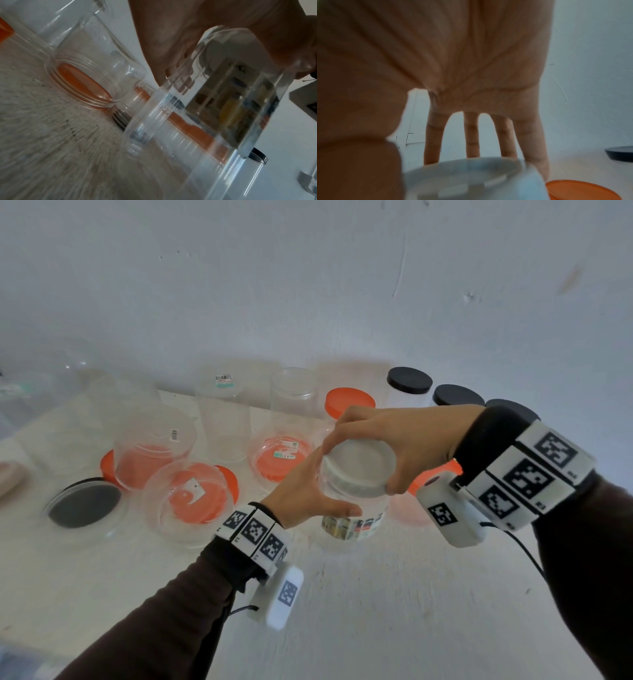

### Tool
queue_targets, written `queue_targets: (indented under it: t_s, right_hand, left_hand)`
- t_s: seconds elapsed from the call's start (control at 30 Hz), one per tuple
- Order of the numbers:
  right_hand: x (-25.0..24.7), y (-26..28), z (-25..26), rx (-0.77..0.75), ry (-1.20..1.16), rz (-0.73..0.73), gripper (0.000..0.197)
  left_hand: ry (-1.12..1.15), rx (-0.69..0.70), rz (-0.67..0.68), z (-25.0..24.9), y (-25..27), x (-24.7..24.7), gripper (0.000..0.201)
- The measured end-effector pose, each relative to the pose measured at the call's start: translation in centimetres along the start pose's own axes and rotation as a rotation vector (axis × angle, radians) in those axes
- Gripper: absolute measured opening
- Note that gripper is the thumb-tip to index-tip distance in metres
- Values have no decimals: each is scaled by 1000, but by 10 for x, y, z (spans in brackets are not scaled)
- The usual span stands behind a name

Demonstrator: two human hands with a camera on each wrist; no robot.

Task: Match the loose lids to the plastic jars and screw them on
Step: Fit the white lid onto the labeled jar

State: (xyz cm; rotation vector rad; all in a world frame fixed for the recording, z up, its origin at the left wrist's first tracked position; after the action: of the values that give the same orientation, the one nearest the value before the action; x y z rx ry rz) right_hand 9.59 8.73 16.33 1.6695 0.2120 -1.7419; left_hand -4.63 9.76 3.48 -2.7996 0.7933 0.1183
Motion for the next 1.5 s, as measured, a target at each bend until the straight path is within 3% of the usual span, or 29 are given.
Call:
queue_targets:
  t_s: [0.27, 0.43, 0.6, 1.1, 1.2, 1.33, 1.43, 1.5]
  right_hand:
    - [-1, -1, 0, -5, -35, 16, 84]
    - [6, 1, -2, 70, -121, 12, 83]
    - [13, -1, 6, 188, 55, -75, 93]
    - [1, -5, -1, 15, -39, 41, 87]
    - [3, -8, -1, 36, 23, 7, 86]
    - [6, -6, 2, 116, 87, -65, 79]
    - [13, -5, 8, 221, 126, -194, 74]
    - [14, -4, 8, 257, 214, -183, 79]
  left_hand:
    - [21, -11, 23, 4, -3, -4, 81]
    - [9, 0, 24, 5, -3, -2, 81]
    - [-6, -7, 14, 9, -2, -4, 80]
    - [38, -43, 56, 12, -5, -5, 103]
    - [16, -44, 39, 14, -6, -5, 102]
    - [5, -32, 31, 12, -6, -4, 81]
    - [19, -35, 35, 15, -7, -4, 88]
    - [23, -41, 46, 16, -7, -5, 93]
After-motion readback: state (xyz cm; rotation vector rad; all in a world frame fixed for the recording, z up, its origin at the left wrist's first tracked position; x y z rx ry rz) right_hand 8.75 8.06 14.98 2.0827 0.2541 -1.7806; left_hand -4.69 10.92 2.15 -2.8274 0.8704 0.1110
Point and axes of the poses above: each hand's wrist, its own y-axis away from the middle knuckle, its own x-axis out of the palm, z = x × y, the point moved 1 cm from there along -y, towards the middle knuckle, and after that the axes turned 2 degrees about -z, right-handed, at the moved point
